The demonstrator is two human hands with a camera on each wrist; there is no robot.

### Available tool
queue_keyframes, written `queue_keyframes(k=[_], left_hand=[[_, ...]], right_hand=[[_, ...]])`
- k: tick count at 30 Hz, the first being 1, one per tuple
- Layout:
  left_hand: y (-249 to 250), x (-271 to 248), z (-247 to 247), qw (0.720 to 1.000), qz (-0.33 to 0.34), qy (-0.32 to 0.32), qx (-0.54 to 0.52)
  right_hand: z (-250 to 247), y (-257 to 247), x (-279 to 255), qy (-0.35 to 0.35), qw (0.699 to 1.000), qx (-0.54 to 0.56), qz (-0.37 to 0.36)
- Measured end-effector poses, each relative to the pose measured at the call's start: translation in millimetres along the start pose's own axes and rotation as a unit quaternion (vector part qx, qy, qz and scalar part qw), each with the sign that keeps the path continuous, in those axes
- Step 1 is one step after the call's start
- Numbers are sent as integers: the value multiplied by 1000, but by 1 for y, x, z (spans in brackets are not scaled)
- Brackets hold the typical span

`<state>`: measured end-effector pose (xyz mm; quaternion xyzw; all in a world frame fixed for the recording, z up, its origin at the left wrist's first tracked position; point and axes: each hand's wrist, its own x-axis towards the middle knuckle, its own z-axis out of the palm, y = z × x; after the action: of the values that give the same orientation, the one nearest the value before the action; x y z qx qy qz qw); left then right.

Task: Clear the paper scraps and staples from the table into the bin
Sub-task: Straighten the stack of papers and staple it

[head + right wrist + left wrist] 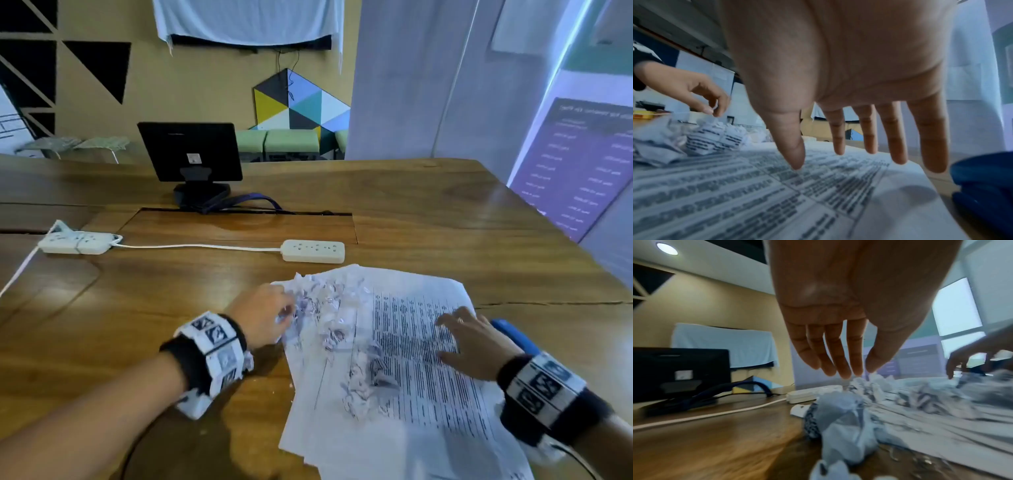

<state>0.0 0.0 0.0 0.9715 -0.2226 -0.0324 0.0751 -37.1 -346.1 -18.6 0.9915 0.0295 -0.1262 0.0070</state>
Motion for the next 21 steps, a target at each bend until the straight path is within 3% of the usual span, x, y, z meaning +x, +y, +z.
queue_keyframes(k=[4,7,11,14,19,21], left_hand=[[-15,6,-1,993,-103,-14,-48],[-9,-1,9,993,-99,-66,-12],[6,-6,16,996,-63,-36,58],[16,-5,17,993,-54,-29,99],[35,1,20,983,-98,-82,131],[37,4,22,981,-104,-70,151]], right_hand=[[-2,2,8,-17,995,27,91],[2,5,15,-8,986,78,150],[3,5,18,22,972,115,205],[1,5,20,10,962,156,226],[-1,-3,24,7,952,212,219],[-1,-8,28,12,953,222,208]])
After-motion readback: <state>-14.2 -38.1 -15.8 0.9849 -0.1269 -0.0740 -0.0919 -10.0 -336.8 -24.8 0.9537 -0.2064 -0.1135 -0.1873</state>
